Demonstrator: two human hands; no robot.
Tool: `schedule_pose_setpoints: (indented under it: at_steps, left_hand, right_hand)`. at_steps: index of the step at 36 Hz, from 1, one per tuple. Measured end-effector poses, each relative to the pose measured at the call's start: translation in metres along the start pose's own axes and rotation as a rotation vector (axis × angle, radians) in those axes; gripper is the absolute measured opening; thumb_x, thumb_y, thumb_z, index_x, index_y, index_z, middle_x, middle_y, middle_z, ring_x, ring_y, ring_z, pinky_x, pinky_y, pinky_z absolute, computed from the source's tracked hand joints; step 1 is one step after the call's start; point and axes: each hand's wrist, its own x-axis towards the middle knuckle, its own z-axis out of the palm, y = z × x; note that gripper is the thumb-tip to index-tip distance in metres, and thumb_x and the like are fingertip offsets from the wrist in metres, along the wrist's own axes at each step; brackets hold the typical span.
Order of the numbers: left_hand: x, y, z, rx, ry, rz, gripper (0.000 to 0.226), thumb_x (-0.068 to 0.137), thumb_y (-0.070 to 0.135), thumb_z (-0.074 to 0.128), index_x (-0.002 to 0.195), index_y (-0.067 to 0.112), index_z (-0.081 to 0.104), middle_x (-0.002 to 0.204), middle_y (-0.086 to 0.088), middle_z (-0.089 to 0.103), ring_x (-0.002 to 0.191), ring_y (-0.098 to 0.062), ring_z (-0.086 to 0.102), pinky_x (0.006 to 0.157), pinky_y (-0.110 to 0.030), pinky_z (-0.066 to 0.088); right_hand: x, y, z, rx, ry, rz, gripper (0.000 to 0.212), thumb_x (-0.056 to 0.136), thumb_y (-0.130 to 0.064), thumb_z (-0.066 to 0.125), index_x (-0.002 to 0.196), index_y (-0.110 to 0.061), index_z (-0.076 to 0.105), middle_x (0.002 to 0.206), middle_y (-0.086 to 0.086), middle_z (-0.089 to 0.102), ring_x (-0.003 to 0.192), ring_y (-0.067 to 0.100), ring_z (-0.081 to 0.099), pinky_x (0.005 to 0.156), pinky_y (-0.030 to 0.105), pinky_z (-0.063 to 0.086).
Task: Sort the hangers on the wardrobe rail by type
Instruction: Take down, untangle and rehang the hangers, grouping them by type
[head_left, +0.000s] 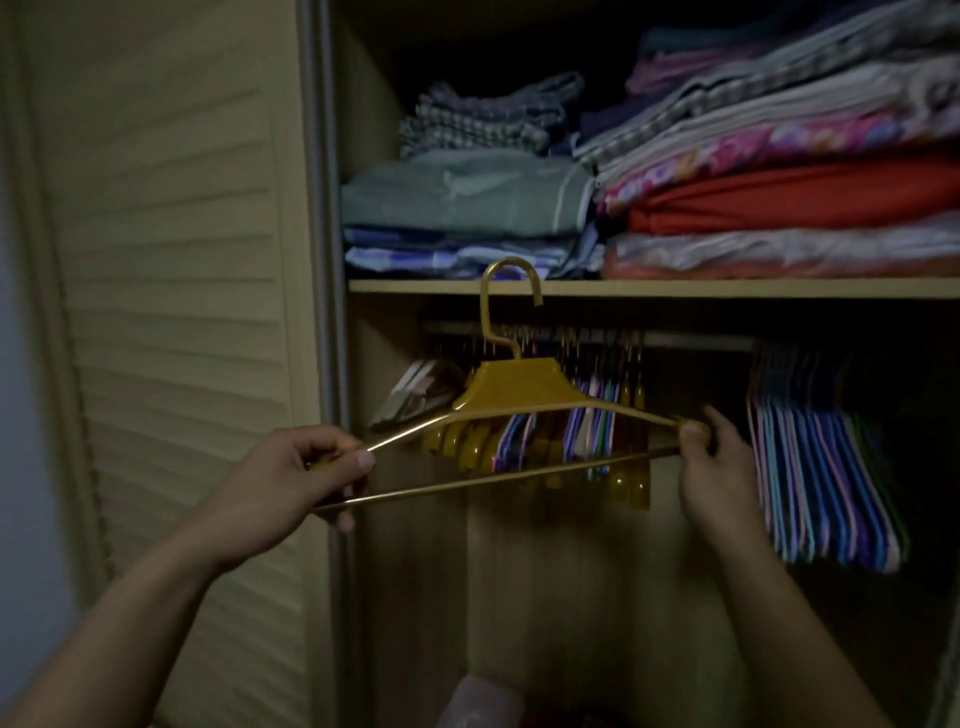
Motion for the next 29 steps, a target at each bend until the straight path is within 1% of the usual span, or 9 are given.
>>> schedule_pose_setpoints:
  at_steps: [2, 5, 8, 11, 15, 18, 20, 25, 29]
  left_hand:
    - [0.003, 0.001, -0.005, 0.019, 0.067, 0.014, 0.031, 0.08, 0.025, 0.07, 0.083, -0.006, 0.069, 0.082, -0.035, 0.059, 0.053, -0.035, 0.06, 0.052, -0.035, 0.057]
    - [0.008, 0.0, -0.02, 0.069, 0.129, 0.02, 0.017, 0.084, 0.022, 0.068, 0.078, 0.007, 0.073, 0.074, -0.024, 0.063, 0.05, -0.034, 0.059, 0.049, -0.03, 0.053]
    - [0.01, -0.006, -0.04, 0.192, 0.223, 0.037, 0.018, 0.084, 0.033, 0.069, 0.076, 0.017, 0.072, 0.063, -0.019, 0.058, 0.048, -0.031, 0.059, 0.048, -0.027, 0.05]
    - [0.013, -0.021, -0.061, 0.339, 0.302, 0.041, 0.027, 0.087, 0.043, 0.072, 0.076, 0.019, 0.067, 0.053, -0.015, 0.058, 0.047, -0.03, 0.061, 0.047, -0.035, 0.048]
    - [0.02, -0.042, -0.07, 0.439, 0.374, -0.015, 0.026, 0.092, 0.038, 0.068, 0.074, 0.02, 0.065, 0.049, -0.007, 0.061, 0.046, -0.022, 0.062, 0.06, -0.043, 0.055]
    - [0.031, -0.05, -0.064, 0.468, 0.377, -0.053, 0.027, 0.093, 0.035, 0.064, 0.073, 0.018, 0.063, 0.049, -0.004, 0.063, 0.045, -0.015, 0.062, 0.059, -0.037, 0.053]
    - [0.041, -0.054, -0.06, 0.433, 0.346, -0.077, 0.022, 0.093, 0.03, 0.063, 0.075, 0.018, 0.063, 0.051, -0.004, 0.065, 0.044, -0.016, 0.063, 0.058, -0.036, 0.053]
    - [0.074, -0.075, -0.058, 0.434, 0.275, -0.057, 0.017, 0.091, 0.033, 0.058, 0.078, 0.023, 0.06, 0.061, -0.004, 0.066, 0.059, -0.024, 0.066, 0.063, -0.045, 0.057]
    - [0.093, -0.09, -0.05, 0.462, 0.266, -0.007, 0.016, 0.095, 0.036, 0.054, 0.085, 0.025, 0.056, 0.073, -0.001, 0.063, 0.067, -0.021, 0.062, 0.057, -0.034, 0.047]
  right_hand:
    - [0.005, -0.007, 0.008, -0.059, 0.003, -0.05, 0.051, 0.101, -0.041, 0.044, 0.151, -0.034, 0.031, 0.155, 0.002, 0.033, 0.138, 0.028, 0.038, 0.11, 0.054, 0.036]
    - [0.003, -0.012, 0.021, -0.125, -0.017, -0.114, 0.049, 0.1, -0.042, 0.047, 0.147, -0.036, 0.036, 0.153, -0.001, 0.032, 0.138, 0.027, 0.037, 0.109, 0.057, 0.038]
    - [-0.001, -0.017, 0.036, -0.174, -0.026, -0.168, 0.042, 0.1, -0.035, 0.05, 0.142, -0.027, 0.046, 0.146, 0.003, 0.037, 0.132, 0.025, 0.042, 0.109, 0.049, 0.039]
    - [-0.005, -0.021, 0.054, -0.218, -0.032, -0.213, 0.038, 0.1, -0.033, 0.051, 0.137, -0.024, 0.051, 0.142, 0.003, 0.04, 0.126, 0.025, 0.046, 0.103, 0.05, 0.046]
    - [-0.01, -0.028, 0.08, -0.291, -0.016, -0.234, 0.032, 0.1, -0.027, 0.053, 0.131, -0.021, 0.056, 0.137, 0.004, 0.045, 0.124, 0.025, 0.049, 0.105, 0.046, 0.043]
    - [-0.016, -0.036, 0.101, -0.319, -0.023, -0.205, 0.029, 0.099, -0.026, 0.053, 0.128, -0.027, 0.056, 0.135, -0.001, 0.045, 0.123, 0.021, 0.049, 0.101, 0.043, 0.046]
    - [-0.019, -0.039, 0.113, -0.315, -0.046, -0.187, 0.029, 0.099, -0.025, 0.053, 0.127, -0.029, 0.056, 0.134, -0.002, 0.044, 0.124, 0.02, 0.048, 0.1, 0.045, 0.049]
    - [-0.026, -0.039, 0.139, -0.409, 0.0, -0.185, 0.028, 0.098, -0.028, 0.054, 0.125, -0.03, 0.056, 0.135, -0.001, 0.046, 0.125, 0.02, 0.048, 0.1, 0.044, 0.05]
    - [-0.035, -0.029, 0.15, -0.458, 0.049, -0.184, 0.027, 0.098, -0.025, 0.055, 0.124, -0.027, 0.059, 0.133, -0.001, 0.048, 0.125, 0.02, 0.047, 0.101, 0.04, 0.047]
